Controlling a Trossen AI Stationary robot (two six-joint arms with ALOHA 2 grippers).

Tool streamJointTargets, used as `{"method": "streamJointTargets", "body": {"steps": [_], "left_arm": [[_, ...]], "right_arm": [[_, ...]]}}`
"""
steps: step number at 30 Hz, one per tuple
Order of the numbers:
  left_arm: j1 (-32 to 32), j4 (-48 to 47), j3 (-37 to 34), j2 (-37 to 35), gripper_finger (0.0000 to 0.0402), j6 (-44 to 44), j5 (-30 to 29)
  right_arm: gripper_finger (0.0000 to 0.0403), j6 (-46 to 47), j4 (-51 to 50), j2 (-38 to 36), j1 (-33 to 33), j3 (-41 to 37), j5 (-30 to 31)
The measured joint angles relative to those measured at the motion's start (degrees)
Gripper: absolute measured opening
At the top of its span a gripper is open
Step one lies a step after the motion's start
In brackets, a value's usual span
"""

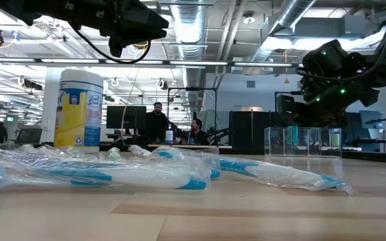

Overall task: Pick & Place toothbrushing station
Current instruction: Put the left mouthwash into the middle transparent organizer

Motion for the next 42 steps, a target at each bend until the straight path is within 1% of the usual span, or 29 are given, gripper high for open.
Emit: {"method": "streamJointTargets", "body": {"steps": [25,36,39,42], "left_arm": [[0.0,0.0,0.0,0.0,0.0106,0.0,0.0],[0.0,0.0,0.0,0.0,0.0106,0.0,0.0],[0.0,0.0,0.0,0.0,0.0106,0.0,0.0],[0.0,0.0,0.0,0.0,0.0106,0.0,0.0]], "right_arm": [[0.0098,-1.1,-0.3,0.1,0.8,-0.1,-0.7],[0.0098,-4.0,3.7,0.3,0.8,-0.3,-1.0],[0.0107,-4.1,3.8,0.3,0.6,-0.3,-1.1],[0.0128,-4.3,4.0,0.3,0.6,-0.3,-1.0]]}}
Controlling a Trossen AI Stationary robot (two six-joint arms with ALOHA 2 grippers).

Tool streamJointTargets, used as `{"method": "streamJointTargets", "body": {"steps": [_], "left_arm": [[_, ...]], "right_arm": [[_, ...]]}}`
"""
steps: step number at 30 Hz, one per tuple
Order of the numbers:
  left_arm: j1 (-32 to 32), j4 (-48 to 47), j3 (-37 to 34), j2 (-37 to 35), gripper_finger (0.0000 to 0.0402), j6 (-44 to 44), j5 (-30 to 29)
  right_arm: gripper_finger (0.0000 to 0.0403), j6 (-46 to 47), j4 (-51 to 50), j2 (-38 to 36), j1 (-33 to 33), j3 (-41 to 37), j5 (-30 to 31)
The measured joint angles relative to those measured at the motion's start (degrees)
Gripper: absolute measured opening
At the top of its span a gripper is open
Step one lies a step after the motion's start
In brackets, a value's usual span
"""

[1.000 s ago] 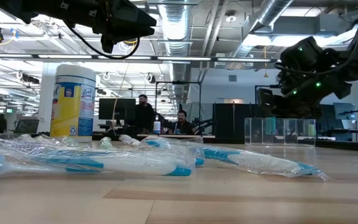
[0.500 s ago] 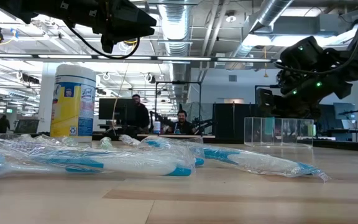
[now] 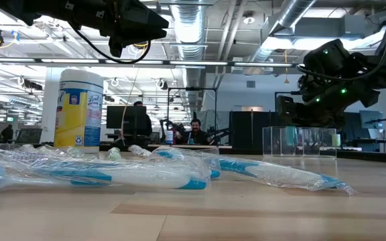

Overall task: Pick & Place toothbrushing station
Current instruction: Put the left mouthwash into the middle transparent organizer, then put the top green toothbrush into the right transparent organizer

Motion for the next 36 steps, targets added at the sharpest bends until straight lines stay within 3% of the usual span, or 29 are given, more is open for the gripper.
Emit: {"method": "streamJointTargets", "body": {"steps": [10,17,29,36], "left_arm": [[0.0,0.0,0.0,0.0,0.0106,0.0,0.0],[0.0,0.0,0.0,0.0,0.0106,0.0,0.0],[0.0,-0.1,0.0,0.0,0.0106,0.0,0.0],[0.0,-0.5,0.0,0.0,0.0106,0.0,0.0]], "right_arm": [[0.0188,-0.5,2.2,0.0,0.1,0.0,0.4],[0.0178,-3.5,3.4,-0.4,0.1,0.1,0.6],[0.0168,-9.7,3.3,-11.2,4.1,0.1,0.4],[0.0165,-12.0,3.3,-14.3,9.6,0.2,-5.8]]}}
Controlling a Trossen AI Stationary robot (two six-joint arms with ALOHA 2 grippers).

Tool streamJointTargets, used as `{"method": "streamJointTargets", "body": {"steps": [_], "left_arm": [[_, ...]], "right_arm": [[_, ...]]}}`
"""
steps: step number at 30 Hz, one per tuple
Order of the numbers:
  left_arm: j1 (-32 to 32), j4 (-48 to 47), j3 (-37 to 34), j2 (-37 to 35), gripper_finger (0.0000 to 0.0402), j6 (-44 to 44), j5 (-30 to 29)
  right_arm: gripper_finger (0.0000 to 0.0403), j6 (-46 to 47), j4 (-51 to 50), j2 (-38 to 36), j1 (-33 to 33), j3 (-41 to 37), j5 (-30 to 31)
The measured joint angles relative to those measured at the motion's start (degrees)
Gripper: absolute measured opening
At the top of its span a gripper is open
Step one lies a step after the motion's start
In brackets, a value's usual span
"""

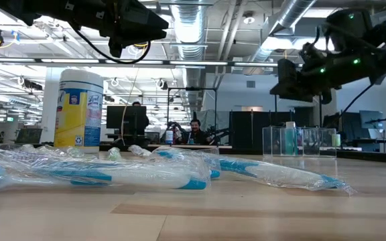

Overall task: Pick & Place toothbrushing station
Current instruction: Put the top green toothbrush into the right transparent organizer

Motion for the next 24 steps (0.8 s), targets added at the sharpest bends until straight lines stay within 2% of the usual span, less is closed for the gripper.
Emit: {"method": "streamJointTargets", "body": {"steps": [10,14,19,24], "left_arm": [[0.8,-7.0,0.0,0.0,0.0106,-1.5,-0.1],[0.9,-12.2,0.0,0.0,0.0106,-3.3,-0.3],[0.9,-18.4,0.0,0.0,0.0106,-11.7,-0.3],[2.4,-28.4,0.0,0.0,0.0106,-25.3,-0.2]], "right_arm": [[0.0155,-4.7,-0.1,2.0,8.9,5.9,-11.9],[0.0151,-6.0,-3.8,3.6,12.2,9.7,-13.5],[0.0146,-6.6,-11.5,5.8,15.1,14.4,-13.5],[0.0142,-6.6,-17.8,8.0,16.7,18.3,-13.4]]}}
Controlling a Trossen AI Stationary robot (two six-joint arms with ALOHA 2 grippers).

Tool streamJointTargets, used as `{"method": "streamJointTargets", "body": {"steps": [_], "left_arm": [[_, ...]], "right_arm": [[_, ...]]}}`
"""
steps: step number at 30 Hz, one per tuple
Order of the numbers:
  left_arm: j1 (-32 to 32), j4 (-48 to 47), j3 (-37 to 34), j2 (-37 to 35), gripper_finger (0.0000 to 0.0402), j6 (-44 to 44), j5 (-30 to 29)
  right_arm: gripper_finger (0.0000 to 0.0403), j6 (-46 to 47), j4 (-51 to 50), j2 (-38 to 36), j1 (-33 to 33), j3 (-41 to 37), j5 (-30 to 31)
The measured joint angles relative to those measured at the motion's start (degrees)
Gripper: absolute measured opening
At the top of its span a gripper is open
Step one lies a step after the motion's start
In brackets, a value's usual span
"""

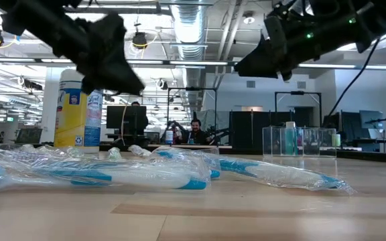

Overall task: Pick & Place toothbrushing station
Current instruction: Put the top green toothbrush into the right transparent organizer

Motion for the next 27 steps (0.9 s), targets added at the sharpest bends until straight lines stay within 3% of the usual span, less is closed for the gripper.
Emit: {"method": "streamJointTargets", "body": {"steps": [8,18,27], "left_arm": [[6.3,-8.5,0.0,0.0,0.0106,-17.6,3.8],[14.2,-12.0,0.0,0.0,0.0106,-20.1,11.3],[14.8,-15.7,-0.6,0.0,0.0106,-23.9,13.2]], "right_arm": [[0.0136,-0.1,-1.3,1.9,0.2,2.2,0.2],[0.0134,0.0,-2.4,1.7,0.2,2.2,0.4],[0.0133,0.0,-2.4,1.7,0.2,2.2,0.4]]}}
